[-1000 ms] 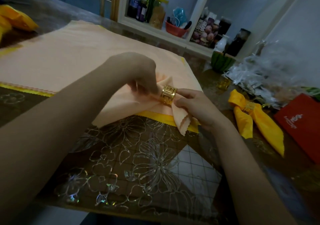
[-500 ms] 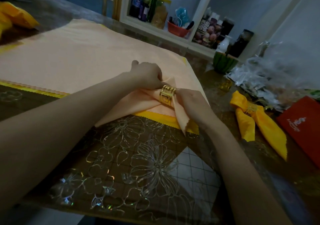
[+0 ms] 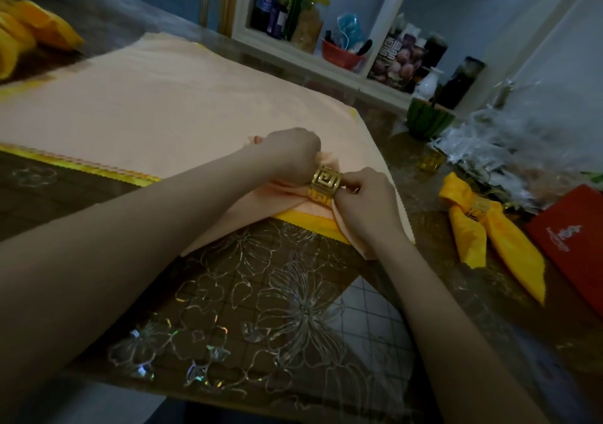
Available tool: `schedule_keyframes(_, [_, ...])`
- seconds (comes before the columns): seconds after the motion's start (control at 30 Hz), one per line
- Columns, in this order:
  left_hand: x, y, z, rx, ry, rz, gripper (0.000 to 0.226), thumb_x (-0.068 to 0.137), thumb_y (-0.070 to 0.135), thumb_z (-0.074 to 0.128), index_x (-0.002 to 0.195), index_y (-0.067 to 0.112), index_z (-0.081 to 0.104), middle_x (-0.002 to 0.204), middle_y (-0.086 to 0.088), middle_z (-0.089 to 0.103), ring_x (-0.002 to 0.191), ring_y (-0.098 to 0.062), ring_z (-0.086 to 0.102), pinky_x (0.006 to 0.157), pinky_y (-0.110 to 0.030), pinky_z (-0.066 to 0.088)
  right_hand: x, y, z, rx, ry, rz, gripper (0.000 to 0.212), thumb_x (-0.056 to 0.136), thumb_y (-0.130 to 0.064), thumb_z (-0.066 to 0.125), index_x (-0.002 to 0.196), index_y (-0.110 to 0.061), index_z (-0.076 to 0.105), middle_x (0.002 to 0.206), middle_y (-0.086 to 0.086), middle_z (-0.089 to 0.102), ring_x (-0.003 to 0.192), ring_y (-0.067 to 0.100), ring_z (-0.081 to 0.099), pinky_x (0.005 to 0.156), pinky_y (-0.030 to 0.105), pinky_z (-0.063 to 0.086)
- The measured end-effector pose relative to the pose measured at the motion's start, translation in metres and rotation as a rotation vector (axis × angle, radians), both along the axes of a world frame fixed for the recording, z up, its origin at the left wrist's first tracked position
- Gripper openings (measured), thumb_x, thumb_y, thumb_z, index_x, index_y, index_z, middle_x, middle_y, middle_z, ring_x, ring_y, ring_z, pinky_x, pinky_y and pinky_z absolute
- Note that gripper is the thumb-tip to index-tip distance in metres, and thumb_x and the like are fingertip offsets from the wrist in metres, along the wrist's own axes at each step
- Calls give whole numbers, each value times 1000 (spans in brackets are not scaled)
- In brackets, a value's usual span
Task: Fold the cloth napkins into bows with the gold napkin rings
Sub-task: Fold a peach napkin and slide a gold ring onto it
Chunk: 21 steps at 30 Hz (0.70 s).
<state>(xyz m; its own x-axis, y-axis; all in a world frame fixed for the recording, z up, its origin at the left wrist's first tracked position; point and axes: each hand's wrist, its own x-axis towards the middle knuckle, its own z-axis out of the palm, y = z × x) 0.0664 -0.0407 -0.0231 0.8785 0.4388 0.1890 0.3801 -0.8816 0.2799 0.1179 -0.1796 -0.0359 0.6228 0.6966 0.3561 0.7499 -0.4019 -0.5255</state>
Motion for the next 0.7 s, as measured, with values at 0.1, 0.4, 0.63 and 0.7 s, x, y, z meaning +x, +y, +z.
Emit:
schedule_keyframes(0.1, [-4, 1, -3, -14, -37, 7, 37, 91, 19, 49, 128, 14, 51, 126, -8, 54, 115, -26, 49, 85, -35, 39, -1, 1, 0, 90, 125, 43, 22, 89, -11, 58, 106, -13, 72, 101, 2, 64, 88, 5, 51, 72, 18, 37])
schedule_keyframes(0.4, [-8, -2, -5, -31, -119, -1, 44, 91, 20, 52, 133, 20, 44, 131, -5, 52, 118, -24, 47, 86, -34, 37, -3, 0, 1, 104, 128, 152, 28, 95, -10, 49, 108, -20, 71, 92, -7, 68, 88, 6, 59, 77, 27, 46])
schedule_keyframes(0.63, [-6, 2, -5, -131, -150, -23, 38, 89, 20, 54, 126, 17, 52, 127, -5, 54, 115, -23, 49, 83, -32, 37, -1, 0, 2, 80, 256, 131, 27, 96, -10, 46, 100, -15, 72, 96, 13, 69, 77, 10, 58, 62, 19, 40])
schedule_keyframes(0.7, [-5, 3, -3, -200, -178, -28, 35, 87, 15, 56, 122, 13, 55, 123, -7, 56, 111, -24, 51, 85, -34, 40, -2, 5, -1, 109, 269, 37, 27, 96, -11, 45, 97, 2, 69, 96, 23, 65, 77, 21, 56, 64, 30, 41])
